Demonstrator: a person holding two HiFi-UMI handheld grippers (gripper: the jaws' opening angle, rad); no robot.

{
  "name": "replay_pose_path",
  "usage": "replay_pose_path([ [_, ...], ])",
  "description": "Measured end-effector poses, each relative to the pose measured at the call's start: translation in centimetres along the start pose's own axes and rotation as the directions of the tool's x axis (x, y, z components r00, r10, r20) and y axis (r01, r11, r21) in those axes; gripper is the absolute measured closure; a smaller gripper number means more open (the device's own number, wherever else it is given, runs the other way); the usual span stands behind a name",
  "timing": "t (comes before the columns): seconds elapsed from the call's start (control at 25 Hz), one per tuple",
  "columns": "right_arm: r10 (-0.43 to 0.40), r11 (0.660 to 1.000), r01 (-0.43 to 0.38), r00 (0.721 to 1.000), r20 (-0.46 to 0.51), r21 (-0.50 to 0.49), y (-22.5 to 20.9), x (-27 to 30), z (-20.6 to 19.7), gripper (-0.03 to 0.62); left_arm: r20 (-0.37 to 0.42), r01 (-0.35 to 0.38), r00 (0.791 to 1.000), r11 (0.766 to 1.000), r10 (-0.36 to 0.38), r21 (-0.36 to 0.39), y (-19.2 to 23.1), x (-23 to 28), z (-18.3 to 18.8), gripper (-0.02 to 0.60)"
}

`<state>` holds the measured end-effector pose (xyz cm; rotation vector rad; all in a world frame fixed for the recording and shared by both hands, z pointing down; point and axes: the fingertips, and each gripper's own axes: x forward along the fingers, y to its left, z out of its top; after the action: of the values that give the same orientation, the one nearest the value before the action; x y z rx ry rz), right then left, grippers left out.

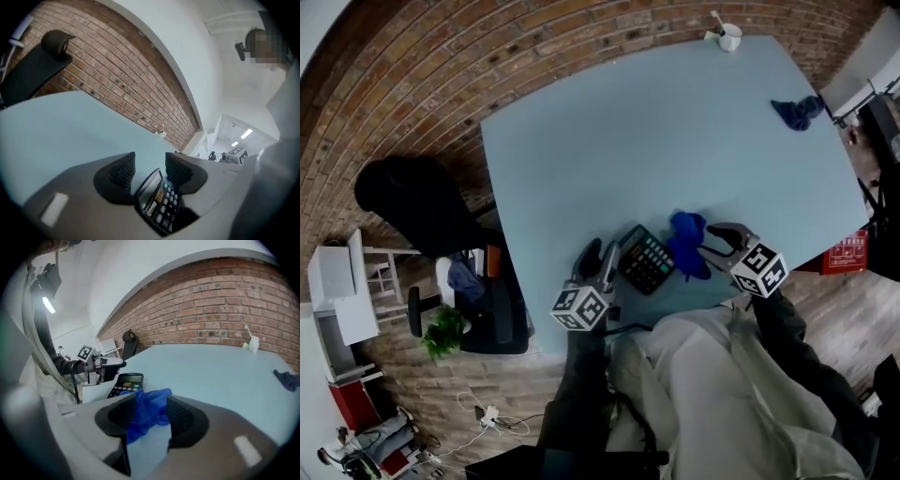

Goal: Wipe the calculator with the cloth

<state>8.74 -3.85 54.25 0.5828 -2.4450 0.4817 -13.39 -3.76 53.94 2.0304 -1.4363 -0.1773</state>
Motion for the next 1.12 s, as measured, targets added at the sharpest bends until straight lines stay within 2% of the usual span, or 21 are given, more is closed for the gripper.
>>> replay_pose_path([
  [0.08,-0.052,0.998,0.053,0.996,0.068,-0.017,-0.6,-1.6,1.9,0.405,0.033,-0.038,0.999,0.999,0.037,0.031,0.0,-1.4,0.7,0.37],
  [0.16,-0.054,0.997,0.064,0.982,0.182,-0.045,0.0,-3.0,4.6,0.407,0.084,-0.071,0.994,0.997,0.069,0.031,-0.2,-2.8,1.6,0.394],
  [0.24,-0.028,0.998,0.042,0.958,0.285,-0.044,1.4,-3.6,7.2,0.414,0.138,-0.086,0.987,0.996,0.086,-0.007,-0.7,-3.9,2.2,0.442],
  [0.36,0.038,0.999,-0.028,0.932,0.36,-0.031,3.9,-2.7,9.1,0.465,0.189,-0.091,0.976,0.991,0.108,-0.097,-1.3,-4.9,2.2,0.554],
  [0.52,0.119,0.99,-0.136,0.932,0.342,0.027,6.3,0.1,8.3,0.528,0.19,-0.094,0.974,0.985,0.122,-0.147,-2.1,-5.3,1.2,0.575],
  [0.68,0.2,0.956,-0.254,0.931,0.305,0.149,7.9,1.7,6.0,0.583,0.182,-0.105,0.973,0.978,0.139,-0.183,-2.1,-5.8,0.4,0.575],
  [0.84,0.204,0.945,-0.257,0.947,0.246,0.205,7.9,2.2,3.9,0.592,0.174,-0.113,0.973,0.973,0.149,-0.203,-2.0,-6.0,-0.1,0.575],
  [1.12,0.242,0.909,-0.301,0.945,0.222,0.288,7.5,2.2,2.5,0.592,0.173,-0.123,0.97,0.954,0.174,-0.272,-1.1,-5.9,-1.3,0.575],
])
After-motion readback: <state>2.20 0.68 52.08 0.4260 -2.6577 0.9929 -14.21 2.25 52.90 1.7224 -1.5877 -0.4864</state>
